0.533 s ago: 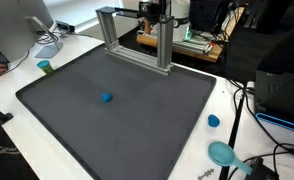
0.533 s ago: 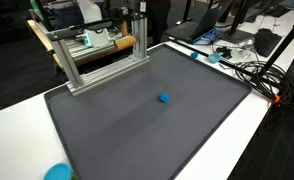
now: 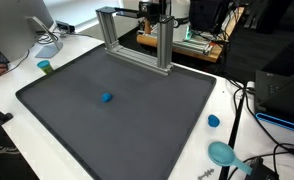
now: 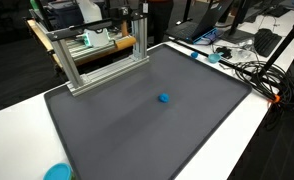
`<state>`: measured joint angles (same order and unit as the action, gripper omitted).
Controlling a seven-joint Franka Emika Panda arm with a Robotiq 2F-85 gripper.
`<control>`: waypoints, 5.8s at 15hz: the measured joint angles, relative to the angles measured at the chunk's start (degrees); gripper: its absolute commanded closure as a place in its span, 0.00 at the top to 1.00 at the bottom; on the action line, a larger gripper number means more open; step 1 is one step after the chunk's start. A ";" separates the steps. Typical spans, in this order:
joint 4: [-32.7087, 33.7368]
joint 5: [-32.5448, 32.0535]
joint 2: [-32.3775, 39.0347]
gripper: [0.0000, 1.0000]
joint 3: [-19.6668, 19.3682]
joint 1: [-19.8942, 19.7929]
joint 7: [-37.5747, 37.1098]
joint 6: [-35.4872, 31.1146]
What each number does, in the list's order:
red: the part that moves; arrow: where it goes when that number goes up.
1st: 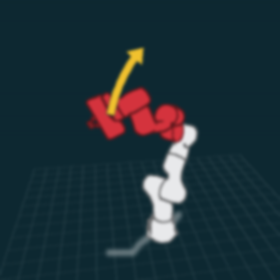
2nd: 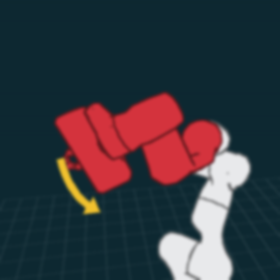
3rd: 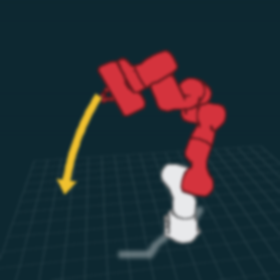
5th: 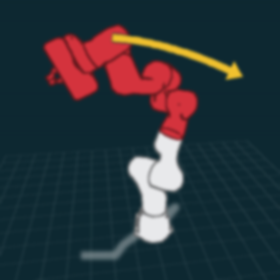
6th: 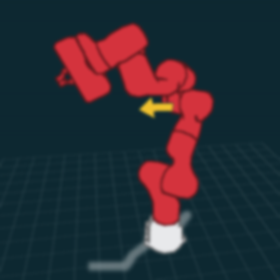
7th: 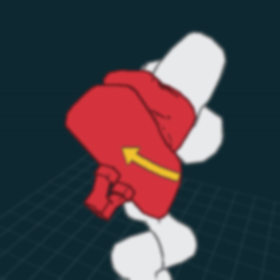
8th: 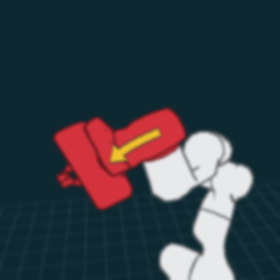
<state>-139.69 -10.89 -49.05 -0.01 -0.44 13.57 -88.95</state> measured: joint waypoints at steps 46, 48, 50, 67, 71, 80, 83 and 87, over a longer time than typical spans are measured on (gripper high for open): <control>-12.43 9.99 6.00 1.00 3.07 -0.12 -20.33 -28.93; -12.43 9.97 7.41 1.00 3.04 -0.12 -19.63 -30.13; -12.42 9.69 9.18 1.00 2.85 -0.21 -18.75 -30.82; -15.80 9.25 7.84 1.00 -0.17 -0.27 -13.87 -32.77; -16.34 9.50 6.89 1.00 -0.15 -0.20 -14.36 -32.97; -16.17 8.89 6.99 1.00 2.18 -0.35 -15.92 -33.19; -16.17 8.83 7.36 0.99 4.42 -0.43 -19.27 -33.02; -15.97 8.88 7.48 0.91 5.50 -0.44 -22.08 -32.73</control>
<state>-155.67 -2.02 -41.57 5.49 -0.88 -8.51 -121.68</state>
